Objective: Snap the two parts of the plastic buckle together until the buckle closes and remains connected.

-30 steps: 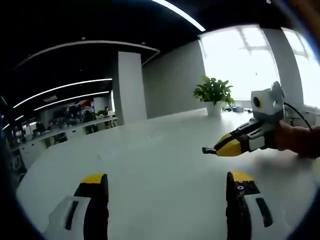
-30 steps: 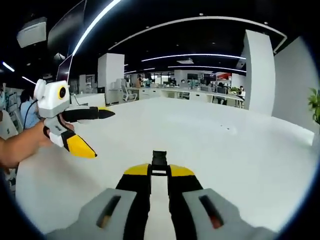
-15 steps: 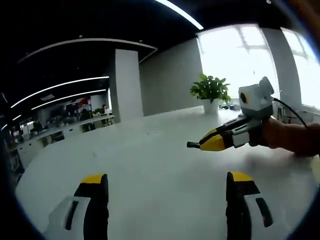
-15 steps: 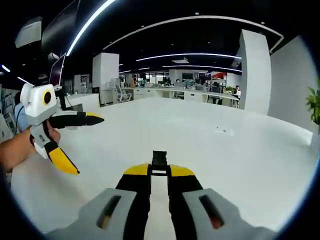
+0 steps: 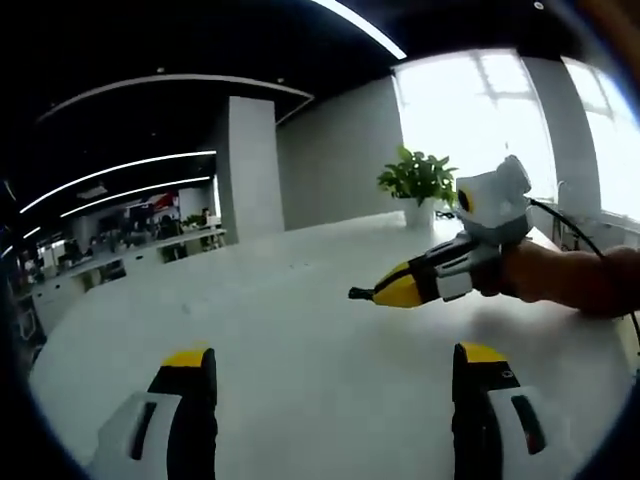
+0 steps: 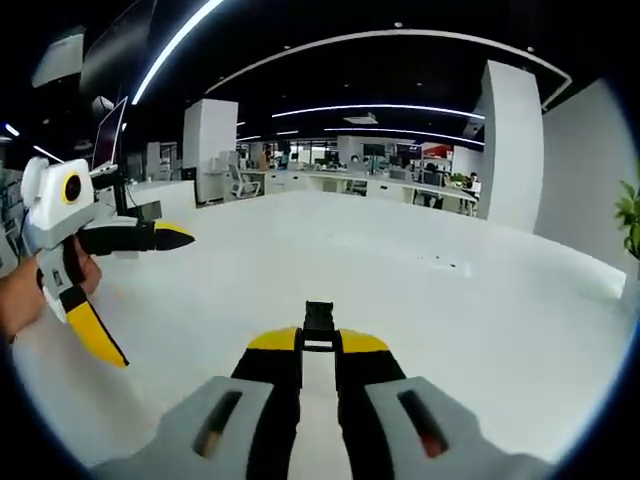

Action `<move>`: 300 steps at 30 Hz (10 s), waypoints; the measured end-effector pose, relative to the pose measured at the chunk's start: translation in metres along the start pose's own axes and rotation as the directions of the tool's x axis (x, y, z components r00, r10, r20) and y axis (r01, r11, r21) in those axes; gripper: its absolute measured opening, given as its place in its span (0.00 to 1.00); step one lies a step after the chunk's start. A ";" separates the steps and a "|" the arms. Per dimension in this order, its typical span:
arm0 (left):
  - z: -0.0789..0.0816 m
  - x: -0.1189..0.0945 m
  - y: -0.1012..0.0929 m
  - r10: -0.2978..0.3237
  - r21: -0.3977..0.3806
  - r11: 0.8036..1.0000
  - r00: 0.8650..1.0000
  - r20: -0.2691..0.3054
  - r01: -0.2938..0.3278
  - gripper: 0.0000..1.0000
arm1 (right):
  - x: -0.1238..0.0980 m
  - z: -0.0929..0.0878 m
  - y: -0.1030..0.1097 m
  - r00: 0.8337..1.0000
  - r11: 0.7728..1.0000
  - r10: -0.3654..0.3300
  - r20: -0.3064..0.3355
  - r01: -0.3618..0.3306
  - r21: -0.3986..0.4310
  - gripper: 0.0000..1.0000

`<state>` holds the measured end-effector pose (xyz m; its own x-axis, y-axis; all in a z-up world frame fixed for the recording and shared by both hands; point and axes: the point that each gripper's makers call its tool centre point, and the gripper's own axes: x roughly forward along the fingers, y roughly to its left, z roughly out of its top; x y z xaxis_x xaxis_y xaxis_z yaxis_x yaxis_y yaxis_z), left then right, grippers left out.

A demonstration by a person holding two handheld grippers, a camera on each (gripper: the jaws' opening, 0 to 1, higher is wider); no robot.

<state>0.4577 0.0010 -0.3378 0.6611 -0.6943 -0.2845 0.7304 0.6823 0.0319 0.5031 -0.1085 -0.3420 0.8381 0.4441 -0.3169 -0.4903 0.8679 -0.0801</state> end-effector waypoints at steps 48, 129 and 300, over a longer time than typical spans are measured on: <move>-0.004 -0.012 -0.007 0.008 0.001 1.000 1.000 0.010 -0.008 1.00 | 0.067 0.017 -0.020 1.000 1.000 -0.019 -0.023 0.020 0.015 0.11; -0.002 -0.007 -0.001 -0.050 -0.044 0.998 0.999 0.018 0.051 0.99 | 0.154 0.013 -0.052 0.991 1.000 -0.022 -0.129 0.023 0.006 0.11; -0.003 -0.011 0.040 -0.004 -0.148 0.989 0.999 0.036 0.009 0.99 | -0.061 0.024 -0.006 0.983 0.994 -0.099 0.157 0.105 -0.031 0.94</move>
<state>0.4790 0.0361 -0.3364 0.6641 -0.7047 -0.2496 0.7028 0.7024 -0.1133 0.4608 -0.1358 -0.2990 0.9095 0.3857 -0.1549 -0.4068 0.9024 -0.1419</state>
